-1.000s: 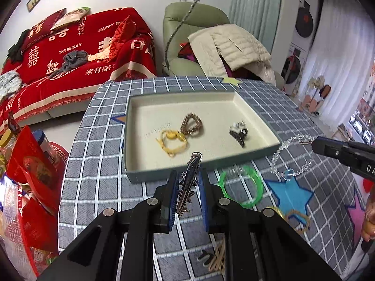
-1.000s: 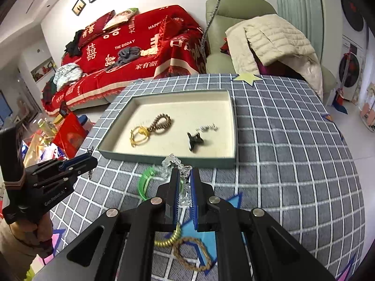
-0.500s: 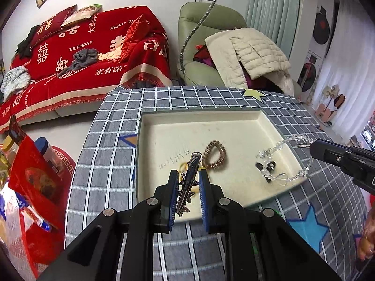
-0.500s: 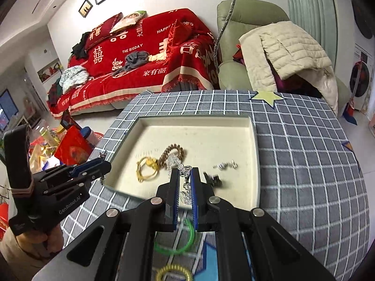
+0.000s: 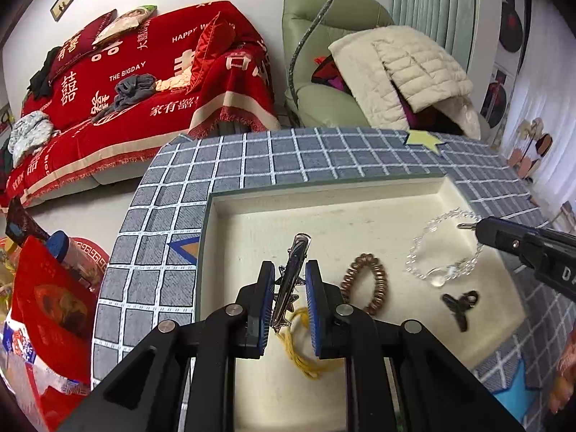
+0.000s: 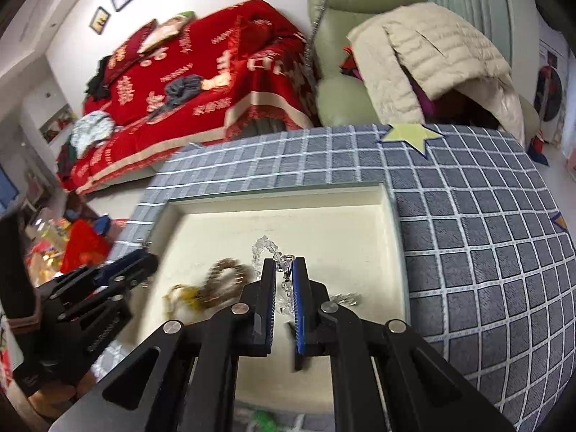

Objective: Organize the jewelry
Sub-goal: 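Carry the barrette and crystal bracelet over the tray with both tools, then open the right tool to drop the crystal bracelet while the left tool releases the barrette, then lift both tools and move them toward the beige hair ties and braided cord bracelet, then grasp the beige hair ties with the left tool while the right tool grasps the braided brown cord bracelet, then carry both held items over the tray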

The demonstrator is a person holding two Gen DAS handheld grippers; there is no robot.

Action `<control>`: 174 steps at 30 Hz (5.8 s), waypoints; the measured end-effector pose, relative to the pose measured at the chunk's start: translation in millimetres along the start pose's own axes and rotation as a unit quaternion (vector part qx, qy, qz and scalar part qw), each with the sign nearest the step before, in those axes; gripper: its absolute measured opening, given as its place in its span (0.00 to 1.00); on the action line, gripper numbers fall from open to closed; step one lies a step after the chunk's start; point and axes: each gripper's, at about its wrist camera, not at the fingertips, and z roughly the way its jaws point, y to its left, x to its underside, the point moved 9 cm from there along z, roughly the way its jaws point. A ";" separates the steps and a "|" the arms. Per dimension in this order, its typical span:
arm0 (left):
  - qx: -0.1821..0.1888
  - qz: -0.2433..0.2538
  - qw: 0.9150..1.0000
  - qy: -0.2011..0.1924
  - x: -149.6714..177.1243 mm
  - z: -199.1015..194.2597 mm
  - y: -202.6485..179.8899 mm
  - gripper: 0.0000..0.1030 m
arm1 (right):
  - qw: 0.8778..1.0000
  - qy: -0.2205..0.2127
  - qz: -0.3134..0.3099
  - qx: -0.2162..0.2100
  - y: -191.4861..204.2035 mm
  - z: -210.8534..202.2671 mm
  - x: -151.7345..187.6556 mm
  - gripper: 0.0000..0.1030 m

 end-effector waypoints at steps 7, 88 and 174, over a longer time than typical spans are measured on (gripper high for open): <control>-0.013 0.000 1.000 0.023 11.8 26.7 1.2 0.37 | 0.999 0.021 0.018 0.029 -29.2 28.2 9.1 0.10; 0.009 0.010 0.999 0.044 183.1 -107.2 -31.5 1.00 | 0.996 0.047 0.076 0.017 -39.1 -110.7 198.9 1.00; 0.075 0.038 0.996 0.000 128.2 -138.1 -44.0 0.38 | 1.000 0.012 0.015 0.007 -17.4 -128.3 151.4 0.07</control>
